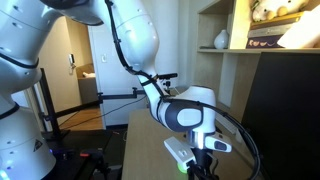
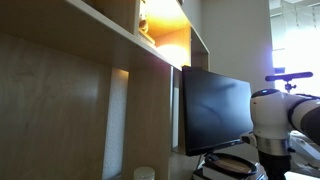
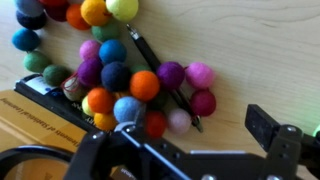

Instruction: Move the golf ball to the left side of the table

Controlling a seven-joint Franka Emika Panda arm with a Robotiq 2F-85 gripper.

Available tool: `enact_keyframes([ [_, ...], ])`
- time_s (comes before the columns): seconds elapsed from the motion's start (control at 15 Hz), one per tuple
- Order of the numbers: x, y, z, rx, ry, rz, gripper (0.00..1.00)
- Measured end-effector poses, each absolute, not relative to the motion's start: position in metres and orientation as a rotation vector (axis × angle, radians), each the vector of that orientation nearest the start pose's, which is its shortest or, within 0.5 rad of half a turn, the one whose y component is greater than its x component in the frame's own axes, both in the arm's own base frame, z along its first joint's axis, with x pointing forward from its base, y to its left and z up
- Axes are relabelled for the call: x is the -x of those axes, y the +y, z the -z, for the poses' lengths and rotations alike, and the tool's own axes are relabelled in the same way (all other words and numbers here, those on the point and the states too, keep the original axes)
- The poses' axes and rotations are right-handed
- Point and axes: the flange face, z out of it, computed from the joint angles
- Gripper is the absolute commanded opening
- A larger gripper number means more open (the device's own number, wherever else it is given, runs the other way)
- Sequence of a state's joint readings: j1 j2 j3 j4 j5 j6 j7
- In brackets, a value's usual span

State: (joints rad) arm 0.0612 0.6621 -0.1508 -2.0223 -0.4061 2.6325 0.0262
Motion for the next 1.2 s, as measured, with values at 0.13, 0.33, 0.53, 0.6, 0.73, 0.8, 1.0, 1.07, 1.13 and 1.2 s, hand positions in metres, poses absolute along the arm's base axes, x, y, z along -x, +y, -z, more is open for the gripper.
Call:
enact_keyframes([
  [0.13, -0.583, -0.044, -0.114, 3.386, -0.469, -0.118, 1.0],
  [0.33, -0.582, -0.044, -0.114, 3.386, -0.452, -0.13, 1.0],
  [0.53, -0.583, -0.043, -0.115, 3.389, -0.393, -0.122, 1.0],
  [0.6, -0.583, -0.043, -0.116, 3.393, -0.364, -0.116, 1.0],
  [0.73, -0.584, -0.042, -0.118, 3.404, -0.307, -0.102, 1.0],
  [0.8, -0.585, -0.042, -0.12, 3.412, -0.271, -0.092, 1.0],
  [1.0, -0.586, -0.048, -0.126, 3.429, -0.176, -0.068, 1.0],
  [1.07, -0.587, -0.052, -0.128, 3.434, -0.149, -0.061, 1.0],
  [1.13, -0.587, -0.055, -0.129, 3.438, -0.13, -0.057, 1.0],
  [1.2, -0.588, -0.058, -0.13, 3.442, -0.111, -0.052, 1.0],
])
